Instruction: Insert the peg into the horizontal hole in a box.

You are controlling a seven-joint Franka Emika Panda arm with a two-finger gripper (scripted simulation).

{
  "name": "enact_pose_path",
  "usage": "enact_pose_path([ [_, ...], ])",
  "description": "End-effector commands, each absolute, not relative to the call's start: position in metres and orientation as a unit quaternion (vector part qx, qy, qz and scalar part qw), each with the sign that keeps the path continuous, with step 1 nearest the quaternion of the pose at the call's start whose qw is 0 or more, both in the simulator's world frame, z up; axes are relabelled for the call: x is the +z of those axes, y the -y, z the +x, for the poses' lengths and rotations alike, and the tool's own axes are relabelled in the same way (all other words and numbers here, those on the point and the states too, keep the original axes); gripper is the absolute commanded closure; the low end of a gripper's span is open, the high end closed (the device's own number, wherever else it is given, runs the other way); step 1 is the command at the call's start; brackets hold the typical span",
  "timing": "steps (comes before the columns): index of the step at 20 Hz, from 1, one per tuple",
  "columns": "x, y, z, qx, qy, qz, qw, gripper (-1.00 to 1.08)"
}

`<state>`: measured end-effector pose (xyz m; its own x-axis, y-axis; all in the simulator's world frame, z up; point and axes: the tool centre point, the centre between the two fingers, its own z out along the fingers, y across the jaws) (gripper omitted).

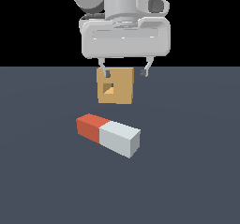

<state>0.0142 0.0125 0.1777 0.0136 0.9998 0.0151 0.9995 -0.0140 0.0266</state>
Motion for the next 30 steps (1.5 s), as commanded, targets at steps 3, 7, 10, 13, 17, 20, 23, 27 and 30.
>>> enact_pose_path([
  [3,0.177,-0.012,0.014,0.015,-0.703,0.711,0.004,-0.92],
  [7,0.175,-0.012,0.013,0.014,-0.71,0.704,0.004,-0.92],
  [10,0.172,-0.01,0.012,0.014,-0.72,0.694,0.004,-0.92],
  [13,0.168,-0.009,0.011,0.014,-0.734,0.679,0.004,-0.92],
  [17,0.161,-0.005,0.008,0.013,-0.758,0.653,0.003,-0.92],
  [20,0.154,-0.002,0.006,0.012,-0.779,0.627,0.003,-0.92],
  [23,0.146,0.002,0.004,0.011,-0.802,0.597,0.003,-0.92],
  [27,0.135,0.007,0.002,0.009,-0.831,0.556,0.002,-0.92],
  [30,0.127,0.012,0.001,0.008,-0.852,0.524,0.002,-0.92],
])
